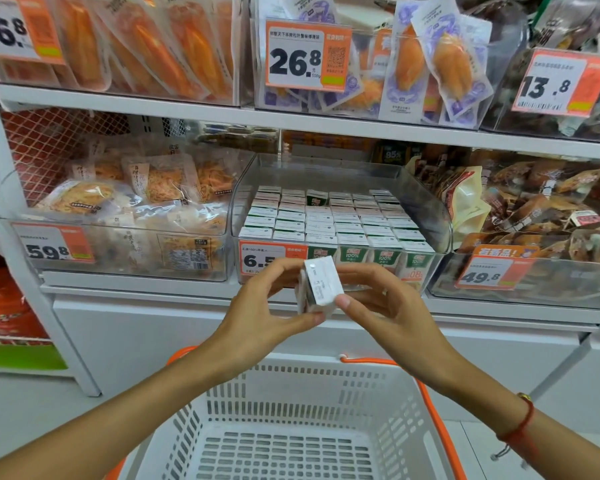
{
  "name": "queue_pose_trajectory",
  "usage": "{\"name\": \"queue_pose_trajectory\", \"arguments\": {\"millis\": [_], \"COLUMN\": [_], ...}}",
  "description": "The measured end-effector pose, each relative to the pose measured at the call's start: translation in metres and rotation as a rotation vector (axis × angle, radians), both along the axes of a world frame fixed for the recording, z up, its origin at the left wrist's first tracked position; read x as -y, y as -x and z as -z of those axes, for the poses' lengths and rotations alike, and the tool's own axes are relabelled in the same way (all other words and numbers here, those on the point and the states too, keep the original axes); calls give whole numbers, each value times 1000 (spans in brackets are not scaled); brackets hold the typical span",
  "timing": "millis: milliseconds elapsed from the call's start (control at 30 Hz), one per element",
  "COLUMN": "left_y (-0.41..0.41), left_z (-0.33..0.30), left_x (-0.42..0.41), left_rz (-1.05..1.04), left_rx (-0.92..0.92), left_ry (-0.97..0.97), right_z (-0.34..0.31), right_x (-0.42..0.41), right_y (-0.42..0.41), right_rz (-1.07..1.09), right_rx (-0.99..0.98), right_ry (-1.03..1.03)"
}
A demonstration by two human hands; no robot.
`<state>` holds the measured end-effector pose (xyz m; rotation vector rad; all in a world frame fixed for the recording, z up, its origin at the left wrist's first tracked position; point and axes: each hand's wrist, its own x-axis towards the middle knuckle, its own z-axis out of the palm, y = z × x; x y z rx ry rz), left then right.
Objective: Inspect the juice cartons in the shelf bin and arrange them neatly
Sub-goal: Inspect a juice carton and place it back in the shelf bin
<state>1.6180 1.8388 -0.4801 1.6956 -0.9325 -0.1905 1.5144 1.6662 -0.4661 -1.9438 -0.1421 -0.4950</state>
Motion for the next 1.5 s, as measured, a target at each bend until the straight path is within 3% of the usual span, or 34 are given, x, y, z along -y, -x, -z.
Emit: {"name": "queue_pose_trajectory", "arguments": {"millis": [133, 200, 400, 567, 700, 1000, 1100, 1200, 1300, 1400, 1500], "left_y": [-2, -2, -4, -3, -1, -6, -3, 1, 4, 8, 9], "left_z": [-2, -3, -5, -3, -4, 1, 0, -1, -1, -1, -3], "left_x": [0, -1, 0, 2, 2, 1, 1, 4, 10, 14, 12], "left_rz": [49, 51, 56, 4, 77, 108, 104, 95, -21, -117, -105], "left_rx": [-228, -333, -456, -733, -922, -905, -936, -1052, -1118, -1049, -887], "left_ry": [-16, 13, 30, -16, -171, -365, -337, -183, 28, 163, 95], "right_z": [2, 3, -1, -4, -2, -4, -4, -3, 1, 9, 12], "right_x": [3, 5, 6, 10, 8, 7, 7, 6, 4, -1, -4], "right_y": [1, 1, -1, -1, -2, -3, -3, -4, -4, -5, -6], "right_rz": [50, 4, -102, -142, -36, 45, 37, 19, 21, 81, 233], "right_rx": [54, 8, -133, -253, -286, -474, -485, -459, -391, -265, -79], "right_ry": [259, 280, 149, 20, -129, -290, -284, -285, -136, 44, 176]}}
